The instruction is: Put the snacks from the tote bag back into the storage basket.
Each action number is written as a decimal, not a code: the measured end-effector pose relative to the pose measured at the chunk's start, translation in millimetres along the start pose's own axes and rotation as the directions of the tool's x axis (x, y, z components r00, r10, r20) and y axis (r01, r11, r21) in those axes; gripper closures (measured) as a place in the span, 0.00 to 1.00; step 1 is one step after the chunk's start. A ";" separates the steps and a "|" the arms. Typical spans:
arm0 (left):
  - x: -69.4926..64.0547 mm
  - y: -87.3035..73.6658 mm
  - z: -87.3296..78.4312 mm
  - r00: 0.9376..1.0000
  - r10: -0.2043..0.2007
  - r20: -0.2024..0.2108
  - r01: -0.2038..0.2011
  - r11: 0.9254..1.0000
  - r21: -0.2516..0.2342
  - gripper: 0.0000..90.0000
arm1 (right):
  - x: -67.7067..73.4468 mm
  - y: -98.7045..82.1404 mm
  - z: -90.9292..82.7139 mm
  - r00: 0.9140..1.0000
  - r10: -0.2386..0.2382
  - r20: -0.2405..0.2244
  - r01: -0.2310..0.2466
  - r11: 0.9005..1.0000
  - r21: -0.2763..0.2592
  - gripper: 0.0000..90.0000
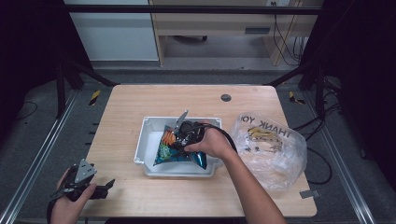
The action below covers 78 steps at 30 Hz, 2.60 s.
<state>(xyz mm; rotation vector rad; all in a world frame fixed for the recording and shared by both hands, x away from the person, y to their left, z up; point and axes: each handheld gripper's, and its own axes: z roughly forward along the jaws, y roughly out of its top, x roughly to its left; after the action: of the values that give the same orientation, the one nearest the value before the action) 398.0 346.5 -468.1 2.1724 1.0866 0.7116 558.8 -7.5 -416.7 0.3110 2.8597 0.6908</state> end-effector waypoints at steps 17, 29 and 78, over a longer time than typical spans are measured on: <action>-0.6 -0.2 -0.2 1.000 -0.002 -0.001 0.002 1.000 -0.003 0.04 | -0.6 -0.1 4.2 1.000 0.012 0.004 -0.012 1.000 0.007 0.46; -0.3 -0.2 -0.1 1.000 -0.002 0.001 0.002 1.000 -0.003 0.04 | -3.1 -0.7 3.7 1.000 0.022 0.014 -0.022 1.000 0.000 0.40; 0.1 -0.5 -0.5 1.000 -0.002 0.001 0.002 1.000 0.001 0.04 | -6.9 -5.8 -20.7 0.991 0.135 0.012 -0.134 0.989 -0.064 0.08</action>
<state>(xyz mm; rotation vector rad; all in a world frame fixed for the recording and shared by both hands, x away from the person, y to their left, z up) 397.5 347.0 -468.1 2.1726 1.0887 0.7093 559.9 -23.1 -400.4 0.5009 2.8151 0.7965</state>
